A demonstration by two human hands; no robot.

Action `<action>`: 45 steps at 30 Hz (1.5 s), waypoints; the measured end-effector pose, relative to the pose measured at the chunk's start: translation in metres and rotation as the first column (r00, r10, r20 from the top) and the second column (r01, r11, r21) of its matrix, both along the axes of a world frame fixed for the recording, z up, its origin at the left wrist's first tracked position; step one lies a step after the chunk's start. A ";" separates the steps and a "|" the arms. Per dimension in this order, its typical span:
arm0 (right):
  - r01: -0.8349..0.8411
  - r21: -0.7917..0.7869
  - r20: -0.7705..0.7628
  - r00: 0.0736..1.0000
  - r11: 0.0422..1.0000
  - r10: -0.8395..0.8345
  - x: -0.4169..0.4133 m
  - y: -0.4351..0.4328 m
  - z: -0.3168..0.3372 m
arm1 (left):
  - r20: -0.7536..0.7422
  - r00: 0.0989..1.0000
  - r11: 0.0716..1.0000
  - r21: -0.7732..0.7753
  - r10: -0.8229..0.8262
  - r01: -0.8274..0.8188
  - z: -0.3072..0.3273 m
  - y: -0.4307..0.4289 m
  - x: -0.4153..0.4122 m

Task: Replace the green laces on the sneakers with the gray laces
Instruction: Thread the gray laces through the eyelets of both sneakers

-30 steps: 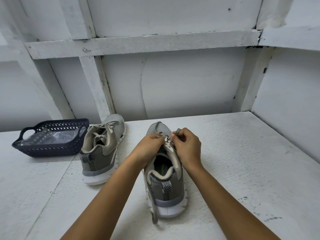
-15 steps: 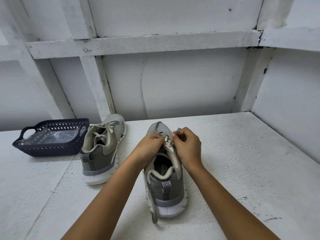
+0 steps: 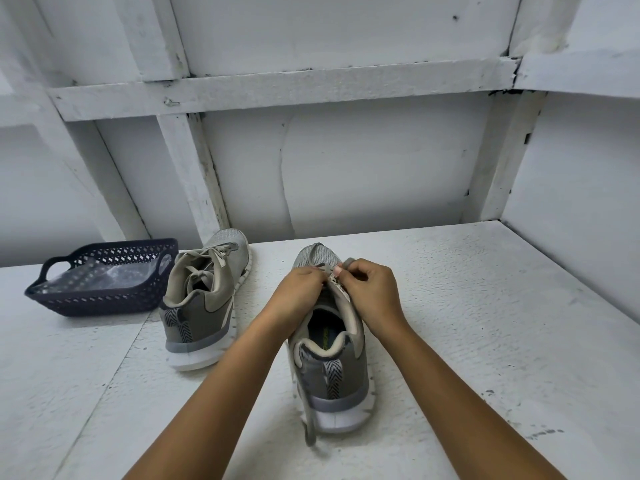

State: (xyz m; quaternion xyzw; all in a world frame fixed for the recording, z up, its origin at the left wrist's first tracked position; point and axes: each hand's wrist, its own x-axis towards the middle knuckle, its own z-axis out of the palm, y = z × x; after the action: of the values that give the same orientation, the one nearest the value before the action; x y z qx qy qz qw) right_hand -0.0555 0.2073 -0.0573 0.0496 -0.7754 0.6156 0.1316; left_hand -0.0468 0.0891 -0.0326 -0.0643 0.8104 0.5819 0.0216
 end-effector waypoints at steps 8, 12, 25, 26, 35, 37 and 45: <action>-0.004 0.032 0.050 0.999 0.999 0.002 0.001 0.001 0.002 | -0.124 0.991 0.988 -0.153 -0.054 0.034 -0.002 0.000 0.001; 0.004 0.060 0.086 0.996 0.998 -0.009 -0.001 0.000 0.002 | -0.159 0.983 0.972 -0.229 -0.087 0.048 -0.001 0.000 0.003; -0.020 -0.067 0.227 0.973 0.998 0.034 -0.007 0.001 0.002 | -0.144 0.989 0.967 -0.254 -0.025 -0.012 -0.002 0.001 0.002; -0.028 -0.071 0.223 0.974 0.997 0.043 -0.006 0.001 0.002 | -0.148 0.989 0.969 -0.247 -0.017 -0.021 -0.003 0.001 0.001; -0.076 -0.233 0.244 0.961 0.970 0.134 -0.007 0.004 -0.006 | -0.081 0.996 0.988 -0.143 0.037 -0.049 -0.008 0.003 -0.002; -0.062 -0.276 0.272 0.952 0.959 0.140 -0.009 0.004 -0.009 | -0.068 0.997 0.986 -0.161 0.039 -0.049 -0.009 0.003 -0.004; -0.061 -0.143 0.246 0.965 0.988 0.096 -0.010 0.001 -0.007 | -0.025 0.998 0.991 -0.125 0.053 -0.056 -0.005 0.003 -0.007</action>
State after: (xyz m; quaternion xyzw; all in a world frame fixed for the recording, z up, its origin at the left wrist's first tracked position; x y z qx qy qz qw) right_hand -0.0658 0.2087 -0.0647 -0.0073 -0.7403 0.6722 0.0104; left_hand -0.0539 0.0916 -0.0379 -0.0814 0.8437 0.5306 -0.0073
